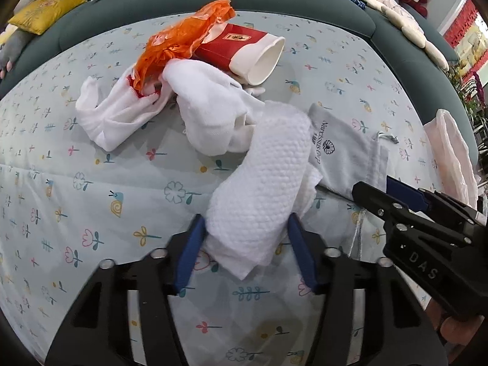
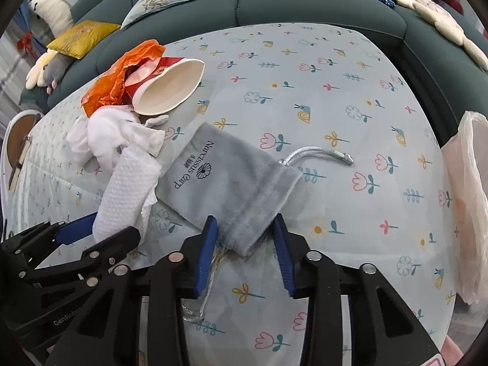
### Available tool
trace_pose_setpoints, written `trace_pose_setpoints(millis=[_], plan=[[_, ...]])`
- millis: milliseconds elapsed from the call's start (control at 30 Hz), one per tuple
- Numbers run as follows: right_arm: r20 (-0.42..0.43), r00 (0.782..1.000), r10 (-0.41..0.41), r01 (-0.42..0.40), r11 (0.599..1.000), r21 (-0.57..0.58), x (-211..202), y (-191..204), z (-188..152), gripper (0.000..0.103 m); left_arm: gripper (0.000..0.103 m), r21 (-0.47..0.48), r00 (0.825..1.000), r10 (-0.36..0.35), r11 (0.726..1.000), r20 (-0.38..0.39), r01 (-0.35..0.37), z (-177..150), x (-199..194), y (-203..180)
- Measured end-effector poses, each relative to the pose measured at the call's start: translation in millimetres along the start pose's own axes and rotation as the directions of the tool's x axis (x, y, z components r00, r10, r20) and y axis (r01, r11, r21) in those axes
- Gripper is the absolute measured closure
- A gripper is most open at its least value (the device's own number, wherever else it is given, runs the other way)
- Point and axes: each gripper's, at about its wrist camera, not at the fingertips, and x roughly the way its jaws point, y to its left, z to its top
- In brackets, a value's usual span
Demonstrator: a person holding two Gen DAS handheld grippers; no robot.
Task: Collect trash
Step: 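Grasp the white tissue with the left tool while the right tool grasps the grey pouch, then carry the tissue and grey pouch in both tools over the wastebasket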
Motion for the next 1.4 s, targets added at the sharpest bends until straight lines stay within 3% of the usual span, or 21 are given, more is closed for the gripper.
trace_pose_setpoints(millis=[200,467,700,900,1100,1400], plan=[[-0.004,1.0,0.014,-0.014,1.0,-0.02,-4,4,1,0.094,0.092,-0.018,1.0,-0.009,1.0,0.012,0.009,1,-7,-3],[0.101,0.995,0.011,-0.007,0.999,-0.037,-51,-2,12,0.096,0.092,-0.024,0.996,-0.021,0.999,0.087,0.023,9,-48,-21],[0.222,0.975,0.014,-0.014,1.0,-0.001,-108,-22,31,0.096,0.092,0.013,0.981,-0.056,0.998,0.185,0.055,30,-97,-57],[0.336,0.942,-0.008,0.001,1.0,0.02,-165,-47,45,0.096,0.092,0.043,0.96,-0.098,0.995,0.262,0.09,50,-140,-91],[0.453,0.891,-0.035,0.019,0.999,0.041,-228,-76,58,0.096,0.092,0.089,0.933,-0.156,0.987,0.324,0.134,69,-177,-135],[0.56,0.823,-0.091,0.055,0.995,0.081,-294,-125,54,0.096,0.092,0.195,0.899,-0.222,0.968,0.378,0.157,79,-217,-209]])
